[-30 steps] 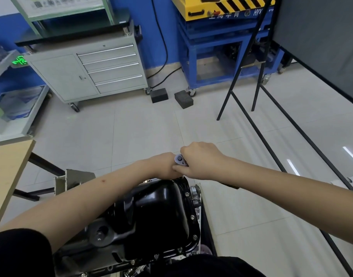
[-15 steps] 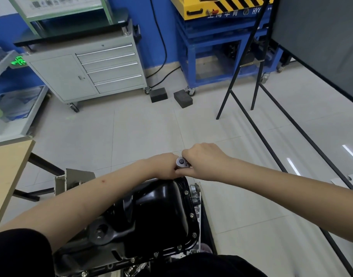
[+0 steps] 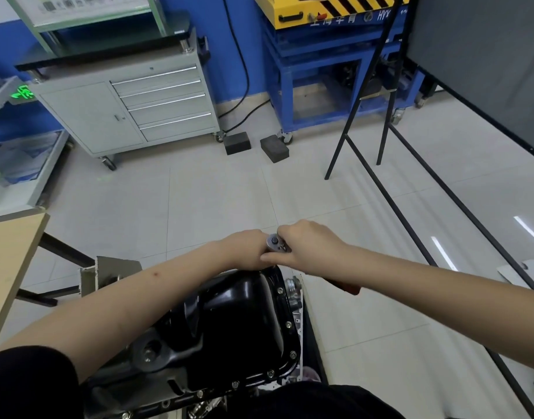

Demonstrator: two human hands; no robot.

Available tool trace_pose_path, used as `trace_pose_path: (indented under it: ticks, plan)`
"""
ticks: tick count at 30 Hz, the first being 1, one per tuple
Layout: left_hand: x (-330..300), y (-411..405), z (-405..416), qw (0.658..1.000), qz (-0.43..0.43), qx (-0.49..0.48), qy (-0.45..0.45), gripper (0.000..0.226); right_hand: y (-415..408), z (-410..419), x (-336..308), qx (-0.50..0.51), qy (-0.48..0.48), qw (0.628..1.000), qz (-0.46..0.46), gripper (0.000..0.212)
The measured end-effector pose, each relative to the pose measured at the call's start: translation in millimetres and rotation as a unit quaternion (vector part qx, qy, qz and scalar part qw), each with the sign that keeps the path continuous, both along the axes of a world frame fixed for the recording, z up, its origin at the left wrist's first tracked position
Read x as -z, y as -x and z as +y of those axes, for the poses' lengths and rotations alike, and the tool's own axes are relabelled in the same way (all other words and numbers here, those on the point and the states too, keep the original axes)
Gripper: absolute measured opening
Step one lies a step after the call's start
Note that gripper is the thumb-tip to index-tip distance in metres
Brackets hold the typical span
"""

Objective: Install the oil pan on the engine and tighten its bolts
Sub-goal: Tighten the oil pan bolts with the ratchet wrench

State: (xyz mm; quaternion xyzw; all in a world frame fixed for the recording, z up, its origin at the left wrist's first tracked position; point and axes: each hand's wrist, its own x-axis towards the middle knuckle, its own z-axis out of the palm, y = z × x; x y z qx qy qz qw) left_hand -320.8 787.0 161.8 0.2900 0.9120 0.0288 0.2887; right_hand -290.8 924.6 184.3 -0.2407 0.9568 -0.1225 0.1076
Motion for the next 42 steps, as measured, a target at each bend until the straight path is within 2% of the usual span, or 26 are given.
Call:
trace_pose_path:
  ticks: [3, 6, 8, 10, 11, 13, 16, 18, 21, 24, 25, 27, 29, 31, 34, 38, 40, 42]
  plan:
    - [0.8, 1.9, -0.8, 1.000, -0.013, 0.003, -0.016, 0.014, 1.7, 0.0, -4.6, -0.028, -0.021, 0.999, 0.005, 0.040]
    - [4.3, 3.5, -2.2, 0.999, -0.028, -0.005, -0.035, 0.021, 13.7, 5.8, -17.7, -0.109, -0.055, 0.992, 0.004, 0.024]
    - [7.2, 1.7, 0.5, 0.999, -0.017, -0.013, -0.037, 0.025, 19.1, 8.6, -20.4, -0.194, -0.109, 0.972, 0.077, 0.018]
    - [8.7, 2.4, 0.5, 0.998, -0.015, -0.036, -0.039, 0.025, 20.9, 7.4, -19.9, -0.243, -0.133, 0.950, 0.140, 0.024]
    - [8.0, 2.8, 0.0, 0.998, -0.021, -0.037, -0.044, 0.023, 19.8, 5.9, -18.3, -0.236, -0.129, 0.952, 0.148, 0.021]
    - [2.7, 3.9, -2.1, 0.997, -0.040, -0.024, -0.058, 0.020, 13.5, 4.0, -16.6, -0.154, -0.081, 0.978, 0.112, 0.016]
    - [-5.0, 5.1, -4.5, 0.998, -0.033, -0.007, -0.049, 0.027, 0.0, -2.5, -5.0, -0.024, 0.002, 1.000, 0.012, 0.037]
    - [-4.7, 4.6, -3.0, 0.999, -0.039, -0.002, -0.033, 0.024, -2.7, -6.7, -2.5, -0.041, -0.023, 0.999, 0.023, 0.039]
    - [0.9, 2.3, -0.2, 0.998, -0.034, -0.023, -0.041, 0.024, 7.3, -4.9, -9.9, -0.113, -0.070, 0.988, 0.075, 0.025]
    - [4.0, 0.9, 1.5, 0.999, -0.006, -0.029, -0.043, 0.019, 20.3, 0.1, -17.9, -0.233, -0.129, 0.950, 0.161, 0.026]
    - [4.0, 1.3, 1.4, 0.999, -0.006, -0.025, -0.041, 0.019, 21.3, 0.7, -19.0, -0.233, -0.128, 0.950, 0.163, 0.024]
    - [0.5, 2.9, -0.3, 0.999, -0.017, -0.010, -0.048, 0.022, 17.8, -0.2, -20.6, -0.170, -0.097, 0.972, 0.128, 0.017]
    - [-4.3, 5.2, -3.6, 0.998, -0.021, 0.015, -0.054, 0.029, 11.3, -2.4, -17.8, -0.081, -0.046, 0.994, 0.062, 0.032]
    - [-6.2, 5.7, -4.5, 0.999, -0.022, 0.023, -0.045, 0.036, 5.1, -4.4, -12.5, -0.043, -0.022, 0.998, 0.035, 0.035]
    - [-2.7, 4.6, -0.9, 0.999, -0.016, 0.012, -0.036, 0.030, 6.5, -5.2, -10.3, -0.040, -0.029, 0.997, 0.057, 0.037]
    - [-1.1, 5.9, -1.8, 0.998, -0.027, 0.001, -0.062, 0.039, 10.6, -1.9, -11.9, -0.032, -0.029, 0.998, 0.046, 0.042]
    - [-0.4, 6.1, -3.4, 0.997, -0.040, -0.002, -0.059, 0.039, 9.9, -1.8, -13.4, -0.071, -0.040, 0.995, 0.051, 0.035]
    - [1.5, 4.6, -3.8, 0.997, -0.042, -0.014, -0.066, 0.035, 11.3, -0.8, -15.9, -0.135, -0.059, 0.984, 0.102, 0.025]
